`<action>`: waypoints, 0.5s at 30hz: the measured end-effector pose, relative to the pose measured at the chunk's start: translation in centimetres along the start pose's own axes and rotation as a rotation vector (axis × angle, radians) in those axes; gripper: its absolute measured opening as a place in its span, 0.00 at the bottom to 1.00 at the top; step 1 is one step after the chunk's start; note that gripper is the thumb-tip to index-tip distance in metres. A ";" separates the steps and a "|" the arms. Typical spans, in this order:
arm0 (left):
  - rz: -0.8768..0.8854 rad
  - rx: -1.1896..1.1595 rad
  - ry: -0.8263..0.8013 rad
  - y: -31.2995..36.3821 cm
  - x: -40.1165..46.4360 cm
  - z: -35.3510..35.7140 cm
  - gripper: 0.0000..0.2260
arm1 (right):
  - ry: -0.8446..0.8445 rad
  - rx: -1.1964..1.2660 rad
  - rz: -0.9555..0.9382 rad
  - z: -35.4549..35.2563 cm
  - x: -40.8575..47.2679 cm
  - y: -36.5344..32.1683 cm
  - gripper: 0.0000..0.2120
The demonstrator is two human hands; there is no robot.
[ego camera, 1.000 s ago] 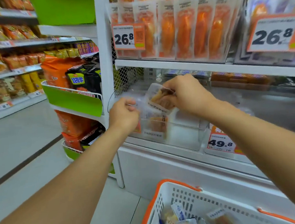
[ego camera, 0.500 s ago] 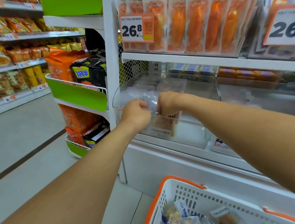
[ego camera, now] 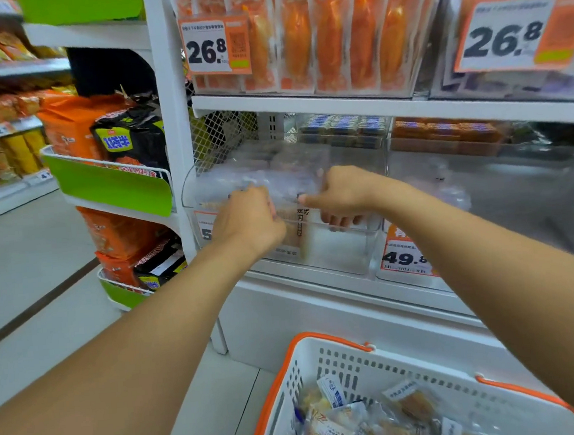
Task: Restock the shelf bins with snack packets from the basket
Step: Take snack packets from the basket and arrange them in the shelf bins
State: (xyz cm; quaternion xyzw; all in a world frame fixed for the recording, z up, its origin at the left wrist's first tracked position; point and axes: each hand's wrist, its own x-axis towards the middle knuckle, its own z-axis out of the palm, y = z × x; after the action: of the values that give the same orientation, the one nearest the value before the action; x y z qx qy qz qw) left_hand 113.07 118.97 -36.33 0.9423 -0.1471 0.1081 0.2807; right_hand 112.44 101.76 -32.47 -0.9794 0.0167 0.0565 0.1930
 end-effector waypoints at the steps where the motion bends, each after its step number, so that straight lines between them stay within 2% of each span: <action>1: 0.021 0.021 -0.060 0.3 -0.1 0.2 0.04 | -0.112 0.070 0.012 0.5 -0.1 0.0 0.30; 3: 0.092 0.079 -0.250 1.0 -0.5 0.8 0.08 | -0.159 0.254 -0.005 1.3 -0.1 0.0 0.28; 5: 0.168 0.144 -0.472 1.6 -1.3 2.0 0.11 | -0.039 0.219 -0.114 1.3 -1.3 0.2 0.25; 7: 0.230 0.209 -0.646 2.1 -2.1 3.7 0.11 | 0.206 0.034 -0.290 1.9 -3.4 1.7 0.23; 8: 0.255 0.220 -0.716 2.4 -2.5 4.8 0.10 | 0.381 0.002 -0.365 2.6 -5.1 2.9 0.20; 10: 0.310 0.238 -0.826 3.3 -3.7 7.1 0.09 | 0.717 0.085 -0.480 5.1 -8.6 6.4 0.07; 11: 0.348 0.265 -0.867 4.0 -4.4 8.3 0.08 | 0.796 0.085 -0.483 6.8 -10.3 8.6 0.04; 12: 0.392 0.294 -0.908 4.7 -5.2 9.6 0.09 | 0.791 0.077 -0.441 8.6 -11.5 10.9 0.07; 13: 0.440 0.315 -0.953 5.4 -6.2 11.0 0.08 | 0.682 0.072 -0.369 10.3 -12.4 13.0 0.12; 15: 0.519 0.327 -1.062 6.8 -8.4 13.7 0.06 | 0.332 0.069 -0.187 13.6 -13.8 16.7 0.18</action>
State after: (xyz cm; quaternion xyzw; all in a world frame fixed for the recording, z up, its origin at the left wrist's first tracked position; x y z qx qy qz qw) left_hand 104.56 107.69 -46.60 0.8318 -0.4731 -0.2901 -0.0145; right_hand 96.38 91.69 -49.66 -0.9654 -0.0409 -0.1245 0.2253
